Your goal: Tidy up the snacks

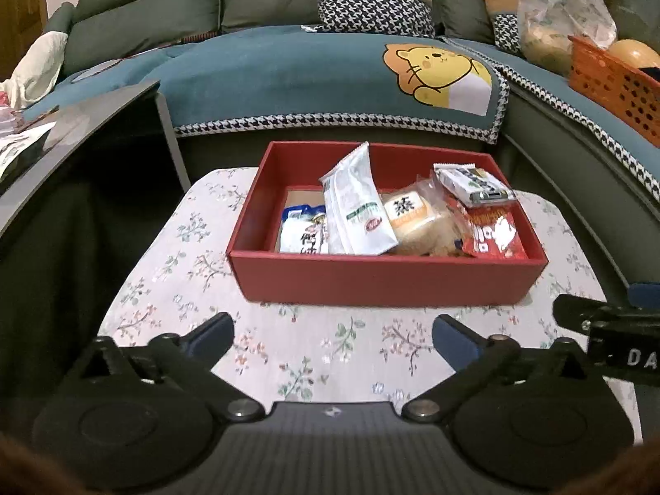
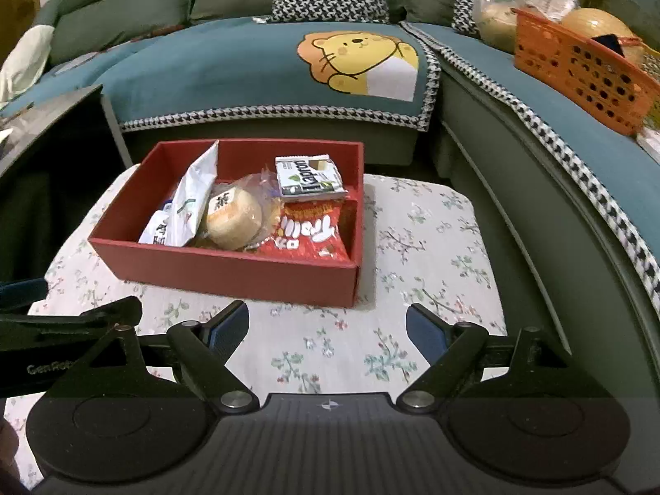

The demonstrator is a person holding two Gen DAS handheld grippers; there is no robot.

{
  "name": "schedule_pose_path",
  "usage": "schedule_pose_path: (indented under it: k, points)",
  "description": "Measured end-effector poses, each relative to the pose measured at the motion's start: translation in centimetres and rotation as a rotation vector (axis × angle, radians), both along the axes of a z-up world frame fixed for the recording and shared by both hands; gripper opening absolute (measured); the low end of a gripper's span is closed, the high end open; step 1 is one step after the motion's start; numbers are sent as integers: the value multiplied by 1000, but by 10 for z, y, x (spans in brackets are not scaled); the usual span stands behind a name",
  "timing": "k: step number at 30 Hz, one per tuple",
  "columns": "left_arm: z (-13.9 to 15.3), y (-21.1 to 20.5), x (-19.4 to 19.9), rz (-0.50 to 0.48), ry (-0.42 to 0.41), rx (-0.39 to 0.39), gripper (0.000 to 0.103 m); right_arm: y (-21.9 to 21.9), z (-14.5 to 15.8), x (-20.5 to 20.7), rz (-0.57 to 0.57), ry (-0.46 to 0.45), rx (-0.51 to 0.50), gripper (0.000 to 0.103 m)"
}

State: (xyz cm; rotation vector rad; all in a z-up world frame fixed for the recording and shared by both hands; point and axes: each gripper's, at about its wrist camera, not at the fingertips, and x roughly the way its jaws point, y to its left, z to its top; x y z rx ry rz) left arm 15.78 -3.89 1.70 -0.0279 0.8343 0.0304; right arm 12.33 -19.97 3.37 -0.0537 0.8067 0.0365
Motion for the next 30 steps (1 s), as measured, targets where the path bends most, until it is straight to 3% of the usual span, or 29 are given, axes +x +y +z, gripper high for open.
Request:
schedule_pose_path:
  k: [13, 20, 30]
  points:
    - [-2, 2, -39, -8, 6, 5, 103, 4, -9, -40, 6, 18, -3, 88]
    - [-1, -3, -55, -18, 15, 86, 103, 9, -9, -60, 13, 15, -1, 88]
    - [2, -2, -75, -43, 12, 47, 103, 12, -8, -80, 10, 6, 11, 89]
